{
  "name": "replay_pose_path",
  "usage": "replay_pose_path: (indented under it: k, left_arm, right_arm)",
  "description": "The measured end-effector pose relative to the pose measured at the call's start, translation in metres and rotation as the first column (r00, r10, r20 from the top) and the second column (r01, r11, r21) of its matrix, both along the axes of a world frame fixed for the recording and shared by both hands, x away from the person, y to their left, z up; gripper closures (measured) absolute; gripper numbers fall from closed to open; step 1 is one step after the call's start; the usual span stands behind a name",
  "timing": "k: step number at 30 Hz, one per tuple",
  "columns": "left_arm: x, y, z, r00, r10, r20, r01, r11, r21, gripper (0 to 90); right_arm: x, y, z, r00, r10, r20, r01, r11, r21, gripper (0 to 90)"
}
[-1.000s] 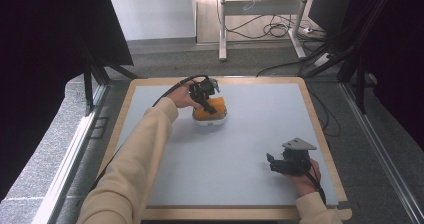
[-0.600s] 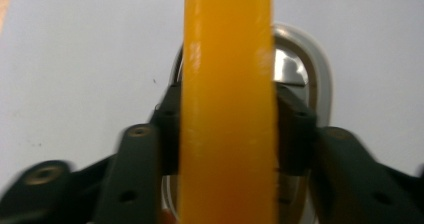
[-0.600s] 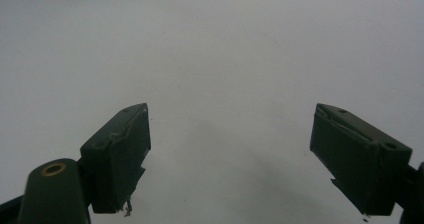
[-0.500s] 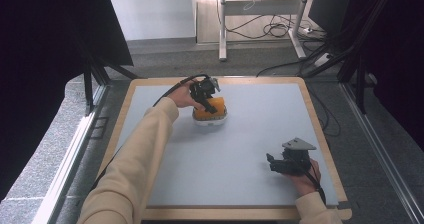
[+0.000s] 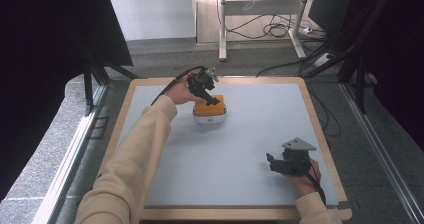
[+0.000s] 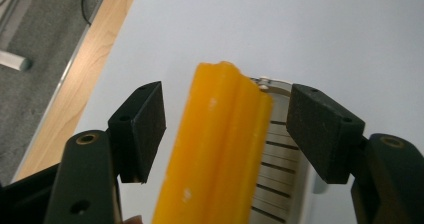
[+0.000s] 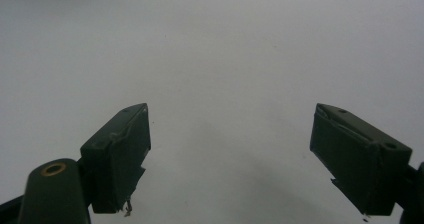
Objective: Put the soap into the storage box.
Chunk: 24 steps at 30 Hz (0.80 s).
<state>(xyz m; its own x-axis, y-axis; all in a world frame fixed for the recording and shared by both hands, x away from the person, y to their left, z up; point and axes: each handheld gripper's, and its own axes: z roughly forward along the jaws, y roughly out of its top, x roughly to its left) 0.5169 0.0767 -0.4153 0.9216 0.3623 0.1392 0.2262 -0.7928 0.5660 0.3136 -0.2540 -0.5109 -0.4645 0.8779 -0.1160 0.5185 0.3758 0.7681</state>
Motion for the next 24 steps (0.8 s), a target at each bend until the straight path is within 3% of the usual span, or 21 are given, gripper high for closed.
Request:
replay_pose_path:
  k: [7, 11, 16, 21, 24]
  left_arm:
    - [-0.013, 0.014, 0.006, 0.9977, 0.055, -0.04, -0.058, 0.9953, -0.078, 32.3]
    - [-0.029, 0.026, 0.009, 0.9944, 0.101, -0.03, -0.104, 0.9881, -0.113, 32.3]
    - [-0.054, 0.042, 0.011, 0.9928, 0.12, -0.011, -0.12, 0.9799, -0.16, 34.3]
    - [-0.084, 0.06, 0.007, 0.9868, 0.161, -0.014, -0.161, 0.9677, -0.194, 34.4]
    - [-0.105, 0.074, 0.004, 0.983, 0.183, 0.005, -0.176, 0.9529, -0.247, 35.1]
  right_arm:
    - [-0.001, 0.0, 0.0, 1.0, 0.0, -0.001, 0.0, 1.0, 0.0, 16.6]
    - [-0.001, 0.0, 0.0, 1.0, -0.001, -0.001, 0.001, 1.0, -0.001, 16.6]
    - [-0.002, 0.0, 0.0, 1.0, -0.005, 0.001, 0.005, 1.0, -0.002, 16.6]
    - [-0.004, 0.002, 0.001, 1.0, -0.001, 0.002, 0.001, 1.0, -0.004, 16.6]
    - [-0.005, 0.002, 0.001, 1.0, -0.002, 0.003, 0.002, 1.0, -0.003, 16.6]
